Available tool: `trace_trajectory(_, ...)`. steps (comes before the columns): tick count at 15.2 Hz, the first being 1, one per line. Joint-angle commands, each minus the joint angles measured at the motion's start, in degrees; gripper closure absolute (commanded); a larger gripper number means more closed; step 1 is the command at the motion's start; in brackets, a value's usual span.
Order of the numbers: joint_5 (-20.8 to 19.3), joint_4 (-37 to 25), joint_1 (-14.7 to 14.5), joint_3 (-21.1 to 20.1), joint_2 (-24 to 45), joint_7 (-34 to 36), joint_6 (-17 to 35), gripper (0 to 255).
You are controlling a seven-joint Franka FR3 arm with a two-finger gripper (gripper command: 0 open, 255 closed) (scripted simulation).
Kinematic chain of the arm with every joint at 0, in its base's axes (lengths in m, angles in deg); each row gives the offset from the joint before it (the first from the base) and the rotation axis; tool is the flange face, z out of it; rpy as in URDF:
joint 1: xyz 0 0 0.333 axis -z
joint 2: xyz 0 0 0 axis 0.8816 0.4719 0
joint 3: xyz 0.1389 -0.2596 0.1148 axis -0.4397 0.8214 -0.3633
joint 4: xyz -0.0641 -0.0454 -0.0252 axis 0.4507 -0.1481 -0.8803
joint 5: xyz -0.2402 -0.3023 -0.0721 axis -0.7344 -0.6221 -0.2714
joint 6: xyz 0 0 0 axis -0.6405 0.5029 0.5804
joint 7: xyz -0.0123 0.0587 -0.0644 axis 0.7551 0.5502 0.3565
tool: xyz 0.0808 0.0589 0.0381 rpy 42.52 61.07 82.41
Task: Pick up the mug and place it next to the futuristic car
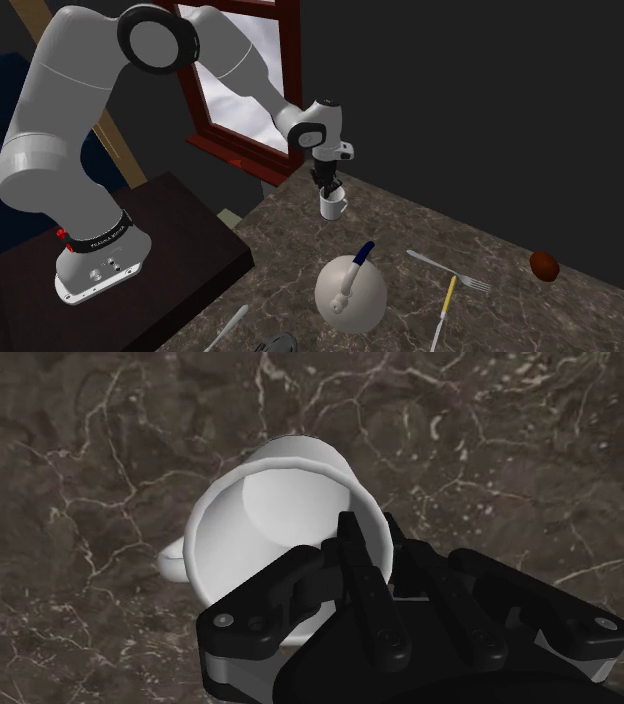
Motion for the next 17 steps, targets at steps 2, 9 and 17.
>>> trace_trajectory(2,-0.2,0.5,-0.2,0.3,-1.7,0.1,-1.1,255)
trace_trajectory(9,-0.9,1.5,-0.8,1.0,-6.0,0.3,-4.5,255)
trace_trajectory(17,-1.8,1.8,-1.4,1.7,-10.6,0.5,-8.7,255)
